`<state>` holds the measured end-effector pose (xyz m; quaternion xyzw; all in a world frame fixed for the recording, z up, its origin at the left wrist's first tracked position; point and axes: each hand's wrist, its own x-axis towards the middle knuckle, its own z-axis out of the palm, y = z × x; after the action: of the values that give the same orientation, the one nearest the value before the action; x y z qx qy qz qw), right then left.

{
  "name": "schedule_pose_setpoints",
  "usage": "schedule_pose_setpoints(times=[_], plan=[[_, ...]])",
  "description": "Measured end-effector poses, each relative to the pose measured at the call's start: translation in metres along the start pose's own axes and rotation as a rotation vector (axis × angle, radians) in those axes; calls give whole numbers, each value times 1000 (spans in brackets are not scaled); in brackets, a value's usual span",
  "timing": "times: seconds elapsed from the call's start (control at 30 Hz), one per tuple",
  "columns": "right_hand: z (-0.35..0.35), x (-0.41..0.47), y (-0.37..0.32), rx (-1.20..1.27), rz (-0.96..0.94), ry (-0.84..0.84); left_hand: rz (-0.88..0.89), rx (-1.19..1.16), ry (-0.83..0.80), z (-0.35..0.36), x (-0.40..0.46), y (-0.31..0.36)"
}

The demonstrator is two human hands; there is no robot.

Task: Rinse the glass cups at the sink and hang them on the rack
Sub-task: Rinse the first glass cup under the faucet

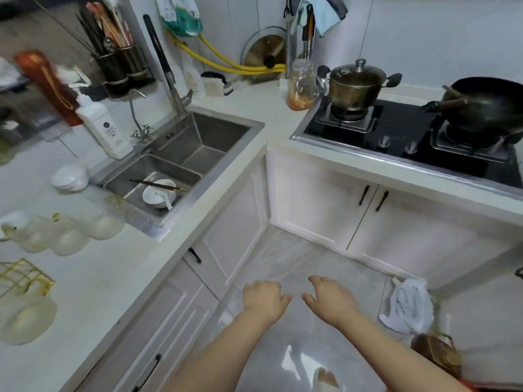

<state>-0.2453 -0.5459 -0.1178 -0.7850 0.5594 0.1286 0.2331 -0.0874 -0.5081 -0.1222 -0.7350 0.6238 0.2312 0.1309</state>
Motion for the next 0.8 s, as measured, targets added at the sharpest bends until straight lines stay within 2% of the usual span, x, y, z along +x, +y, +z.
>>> schedule_pose_setpoints(times=[0.2,0.47,0.8], plan=[[-33,46,32,-34,-87,-39,-116,-36,-26,-22,31,32],[-60,91,46,-29,-150,-100,-208,-76,-38,-32,65,39],[-95,161,40,-61,-135,-79,-177,-71,-43,-68,144,24]])
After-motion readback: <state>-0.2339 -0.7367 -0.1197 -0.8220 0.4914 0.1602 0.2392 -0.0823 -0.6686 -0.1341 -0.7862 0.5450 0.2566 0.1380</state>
